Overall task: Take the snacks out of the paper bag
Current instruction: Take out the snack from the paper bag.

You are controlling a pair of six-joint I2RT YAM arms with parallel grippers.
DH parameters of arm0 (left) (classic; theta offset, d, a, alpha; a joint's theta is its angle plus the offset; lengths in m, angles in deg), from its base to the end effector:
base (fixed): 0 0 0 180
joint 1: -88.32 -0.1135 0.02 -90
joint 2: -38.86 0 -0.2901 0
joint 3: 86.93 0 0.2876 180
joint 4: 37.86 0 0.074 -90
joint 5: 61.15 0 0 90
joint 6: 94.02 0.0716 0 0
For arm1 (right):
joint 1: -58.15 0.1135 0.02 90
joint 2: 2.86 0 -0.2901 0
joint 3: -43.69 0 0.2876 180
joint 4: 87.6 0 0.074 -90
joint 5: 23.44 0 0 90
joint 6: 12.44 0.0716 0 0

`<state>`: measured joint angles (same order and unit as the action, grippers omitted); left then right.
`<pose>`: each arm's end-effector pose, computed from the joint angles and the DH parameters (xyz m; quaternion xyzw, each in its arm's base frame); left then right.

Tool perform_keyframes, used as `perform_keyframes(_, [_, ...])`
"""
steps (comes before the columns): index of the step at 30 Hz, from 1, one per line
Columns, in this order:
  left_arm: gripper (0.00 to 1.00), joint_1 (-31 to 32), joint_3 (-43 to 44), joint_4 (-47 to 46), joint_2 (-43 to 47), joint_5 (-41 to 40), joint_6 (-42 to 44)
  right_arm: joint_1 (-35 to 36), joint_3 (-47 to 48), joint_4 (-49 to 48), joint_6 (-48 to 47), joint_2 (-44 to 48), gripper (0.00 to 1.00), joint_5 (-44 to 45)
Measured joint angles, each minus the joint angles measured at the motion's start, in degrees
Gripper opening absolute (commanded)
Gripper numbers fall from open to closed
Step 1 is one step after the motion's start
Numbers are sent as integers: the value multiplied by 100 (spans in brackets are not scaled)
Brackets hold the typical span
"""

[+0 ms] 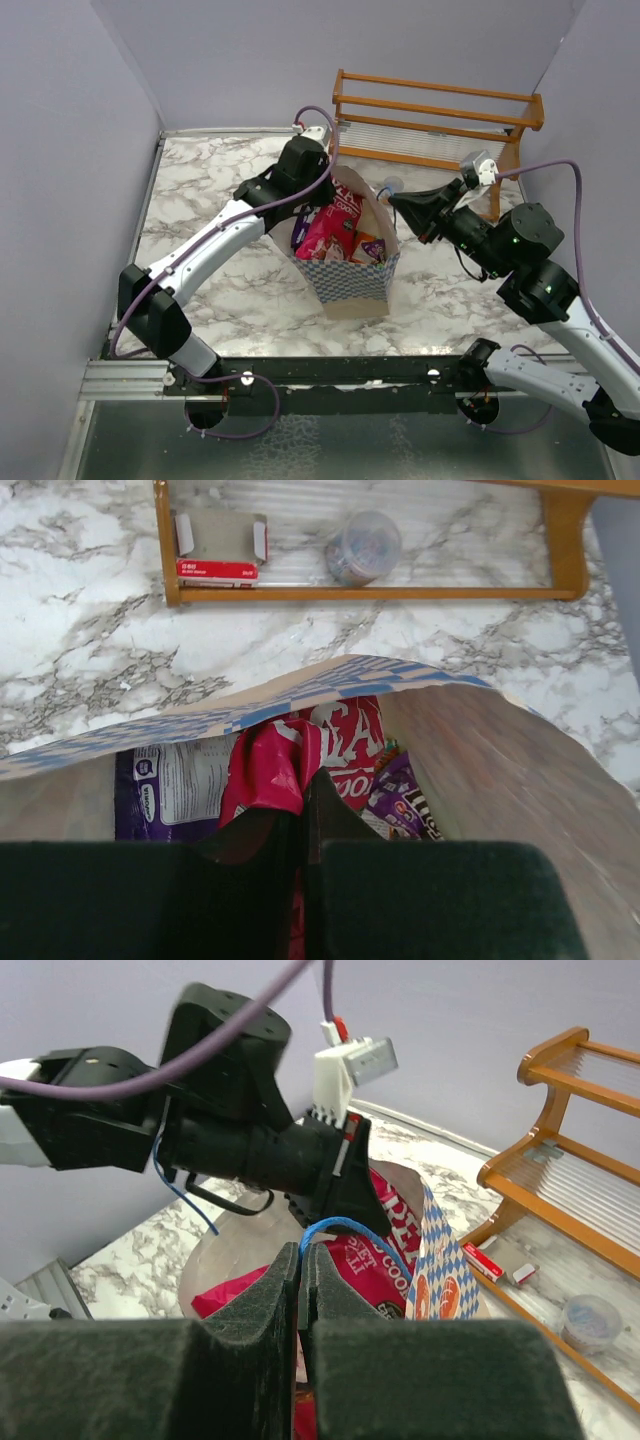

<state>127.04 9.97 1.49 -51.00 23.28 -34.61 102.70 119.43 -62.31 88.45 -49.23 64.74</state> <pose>0.3379 -0.2620 0.3612 0.0386 0.8744 -0.2390 0.4206 0.1521 0.1529 0.4749 -0.2084 0.6489 0.3499 0.6427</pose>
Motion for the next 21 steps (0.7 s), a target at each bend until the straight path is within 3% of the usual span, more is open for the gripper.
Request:
perform_keyframes(14, [0,0,33,-31,1305,514,-48,0,33,2,92,74,2,199])
perform_keyframes(21, [0,-4,933,289,1451,769,9,0,-144,59,103,286,2,455])
